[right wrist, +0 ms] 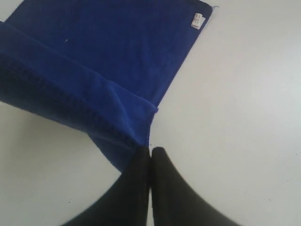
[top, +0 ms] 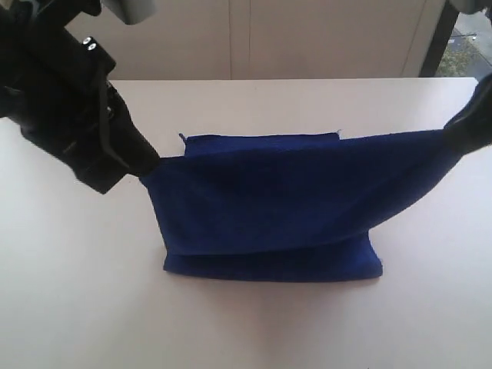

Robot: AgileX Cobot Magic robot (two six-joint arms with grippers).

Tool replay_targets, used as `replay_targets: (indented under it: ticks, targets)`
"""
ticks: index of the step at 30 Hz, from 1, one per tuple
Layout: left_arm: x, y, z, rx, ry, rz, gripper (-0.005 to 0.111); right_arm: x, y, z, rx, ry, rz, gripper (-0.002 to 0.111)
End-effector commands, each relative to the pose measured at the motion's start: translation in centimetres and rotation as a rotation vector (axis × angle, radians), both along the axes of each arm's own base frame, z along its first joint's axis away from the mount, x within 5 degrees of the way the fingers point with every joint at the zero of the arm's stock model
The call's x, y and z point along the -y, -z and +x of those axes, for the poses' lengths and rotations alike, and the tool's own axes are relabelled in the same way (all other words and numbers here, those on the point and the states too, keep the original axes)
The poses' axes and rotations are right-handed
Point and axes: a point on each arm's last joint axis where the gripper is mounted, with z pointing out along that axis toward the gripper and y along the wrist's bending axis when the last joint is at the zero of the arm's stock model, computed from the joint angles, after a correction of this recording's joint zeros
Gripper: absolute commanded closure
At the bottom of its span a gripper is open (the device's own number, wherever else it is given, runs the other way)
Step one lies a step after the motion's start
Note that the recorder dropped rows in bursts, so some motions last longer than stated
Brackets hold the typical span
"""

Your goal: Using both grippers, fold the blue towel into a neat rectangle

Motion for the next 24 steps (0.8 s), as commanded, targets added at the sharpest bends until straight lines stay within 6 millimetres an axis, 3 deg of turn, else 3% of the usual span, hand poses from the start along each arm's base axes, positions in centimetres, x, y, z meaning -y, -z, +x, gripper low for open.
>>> replay_targets:
  ticks: [1, 15, 24]
  targets:
    - [-0.9, -0.6, -2.8, -0.036, 0.023, -0.006, 0.107, 0.0, -0.3, -2.5, 0.025, -0.024, 0.030, 0.108]
    - [-2.0, -1.1, -7.4, -0.081, 0.078, -0.065, 0.107, 0.0, -2.0, -8.8, 0.117, -0.147, 0.084, 0.108]
    - [-2.8, -2.0, -8.7, -0.101, 0.096, -0.119, 0.107, -0.3, -2.6, -10.3, 0.153, -0.190, 0.134, 0.108]
